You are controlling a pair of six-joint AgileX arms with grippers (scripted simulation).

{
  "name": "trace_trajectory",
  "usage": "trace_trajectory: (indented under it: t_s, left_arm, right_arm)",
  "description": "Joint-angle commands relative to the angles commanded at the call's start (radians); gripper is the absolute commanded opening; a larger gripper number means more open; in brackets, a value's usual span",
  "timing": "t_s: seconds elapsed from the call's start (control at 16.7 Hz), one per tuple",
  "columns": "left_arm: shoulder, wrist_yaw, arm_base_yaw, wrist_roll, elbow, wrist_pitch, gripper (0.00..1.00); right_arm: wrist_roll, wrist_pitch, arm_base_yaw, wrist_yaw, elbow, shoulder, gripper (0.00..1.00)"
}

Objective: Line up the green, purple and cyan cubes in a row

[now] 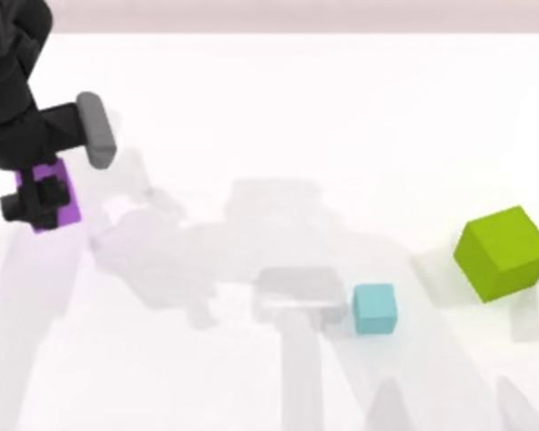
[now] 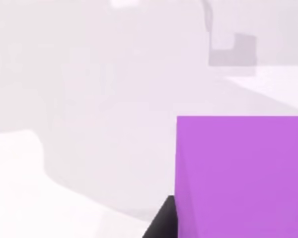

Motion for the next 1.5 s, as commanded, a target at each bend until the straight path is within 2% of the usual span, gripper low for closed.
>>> trace_trajectory:
  t_s: [0.12, 0.3, 0.78, 0.9, 1.08, 1.5]
  left_arm:
    - [0.003, 0.000, -0.015, -0.007, 0.007, -0.003, 0.00]
    - [0.022, 0.000, -0.111, -0.054, 0.044, -0.023, 0.00]
    - [0.085, -0.003, -0.584, -0.290, 0.181, -0.102, 0.00]
    - [0.090, -0.005, -0.670, -0.339, 0.206, -0.114, 0.00]
    - [0.092, -0.007, -0.720, -0.373, 0.223, -0.120, 0.00]
    - [0.100, -0.005, -0.719, -0.370, 0.193, -0.078, 0.00]
  right_arm:
    - [0.000, 0.000, 0.000, 0.000, 0.000, 0.000, 1.00]
    - [0.000, 0.000, 0.000, 0.000, 0.000, 0.000, 1.00]
    - [0.000, 0.000, 0.000, 0.000, 0.000, 0.000, 1.00]
    - [0.000, 0.000, 0.000, 0.000, 0.000, 0.000, 1.00]
    - [0.000, 0.000, 0.000, 0.000, 0.000, 0.000, 1.00]
    - [0.000, 0.000, 0.000, 0.000, 0.000, 0.000, 1.00]
